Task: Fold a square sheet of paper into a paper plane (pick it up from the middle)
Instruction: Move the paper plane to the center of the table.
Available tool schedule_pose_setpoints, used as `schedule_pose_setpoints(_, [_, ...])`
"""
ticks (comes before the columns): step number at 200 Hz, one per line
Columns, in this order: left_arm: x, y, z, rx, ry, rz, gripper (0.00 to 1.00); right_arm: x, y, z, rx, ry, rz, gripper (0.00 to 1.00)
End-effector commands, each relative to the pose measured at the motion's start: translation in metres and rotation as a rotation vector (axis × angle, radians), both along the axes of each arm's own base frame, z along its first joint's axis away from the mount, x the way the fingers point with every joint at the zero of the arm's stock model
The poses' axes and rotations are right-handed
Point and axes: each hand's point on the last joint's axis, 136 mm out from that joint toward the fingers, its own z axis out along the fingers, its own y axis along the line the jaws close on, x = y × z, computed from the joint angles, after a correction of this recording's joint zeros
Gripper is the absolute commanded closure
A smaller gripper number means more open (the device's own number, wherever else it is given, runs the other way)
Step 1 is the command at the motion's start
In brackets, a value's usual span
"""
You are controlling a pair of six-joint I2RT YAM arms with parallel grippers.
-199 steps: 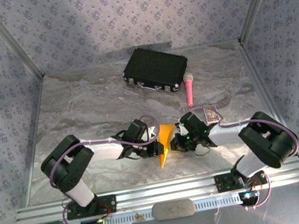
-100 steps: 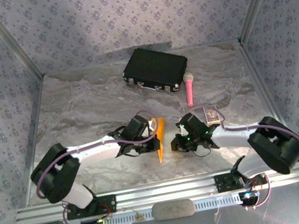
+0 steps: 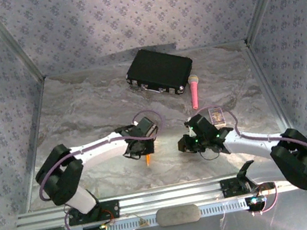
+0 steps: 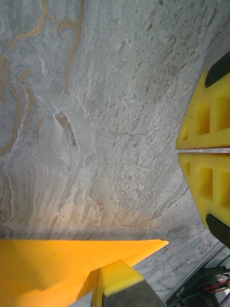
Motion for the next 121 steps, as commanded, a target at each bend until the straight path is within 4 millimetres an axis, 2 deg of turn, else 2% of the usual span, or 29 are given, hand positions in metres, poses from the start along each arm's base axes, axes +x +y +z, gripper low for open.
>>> schedule_pose_setpoints(1, [-0.001,0.001,-0.001,0.049,0.012,0.001,1.00,0.006,-0.005,0.005,-0.017,-0.023,-0.022,0.89])
schedule_pose_setpoints(26, [-0.003,-0.001,-0.007,0.052,0.027,0.000,0.99,0.006,-0.006,0.006,-0.016,-0.024,-0.024,0.89])
schedule_pose_setpoints(60, [-0.004,-0.002,-0.009,0.051,0.030,-0.003,0.92,0.005,-0.007,0.004,-0.019,-0.018,-0.028,0.88])
schedule_pose_setpoints(121, [-0.004,-0.002,-0.012,0.063,0.034,-0.006,0.89,0.005,-0.008,0.002,-0.020,-0.016,-0.032,0.88])
